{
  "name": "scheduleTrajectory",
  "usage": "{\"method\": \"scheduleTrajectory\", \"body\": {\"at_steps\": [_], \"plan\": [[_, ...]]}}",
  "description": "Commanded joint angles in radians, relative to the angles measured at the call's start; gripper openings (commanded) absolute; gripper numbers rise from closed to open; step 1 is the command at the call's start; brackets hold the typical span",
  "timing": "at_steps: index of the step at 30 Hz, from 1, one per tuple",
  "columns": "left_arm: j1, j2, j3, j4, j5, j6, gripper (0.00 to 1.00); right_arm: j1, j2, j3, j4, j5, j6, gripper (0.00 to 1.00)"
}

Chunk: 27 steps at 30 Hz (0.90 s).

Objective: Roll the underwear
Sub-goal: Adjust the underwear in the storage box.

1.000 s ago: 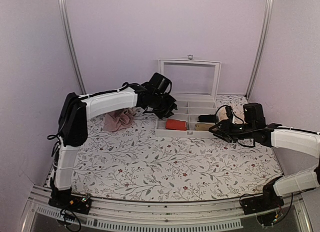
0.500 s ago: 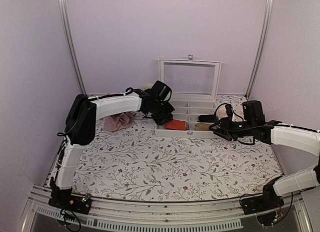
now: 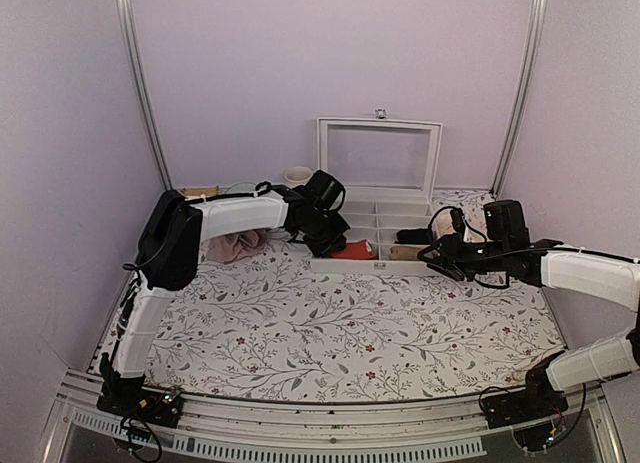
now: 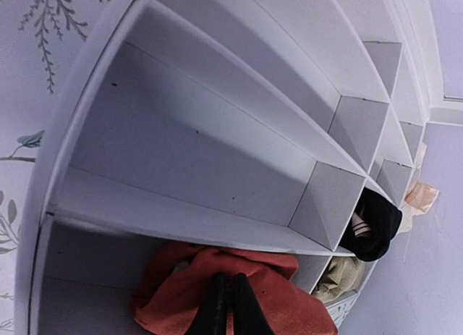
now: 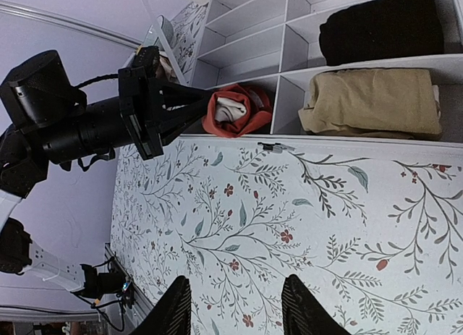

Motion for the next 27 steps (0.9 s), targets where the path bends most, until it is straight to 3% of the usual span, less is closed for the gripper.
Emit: {"method": "scheduleTrajectory", "body": {"at_steps": [1, 18, 27], "plan": [[-0.008, -0.021, 0.019, -0.003, -0.028, 0.011, 0.06, -0.002, 0.028, 0.026, -0.01, 0.009, -0.018, 0.42], [-0.059, -0.012, 0.065, 0.05, 0.039, 0.026, 0.08, -0.003, 0.044, 0.016, 0.008, -0.005, -0.012, 0.42], [-0.074, 0.075, 0.085, 0.043, 0.087, 0.01, 0.09, -0.003, 0.04, 0.007, 0.013, -0.01, -0.006, 0.43]]}}
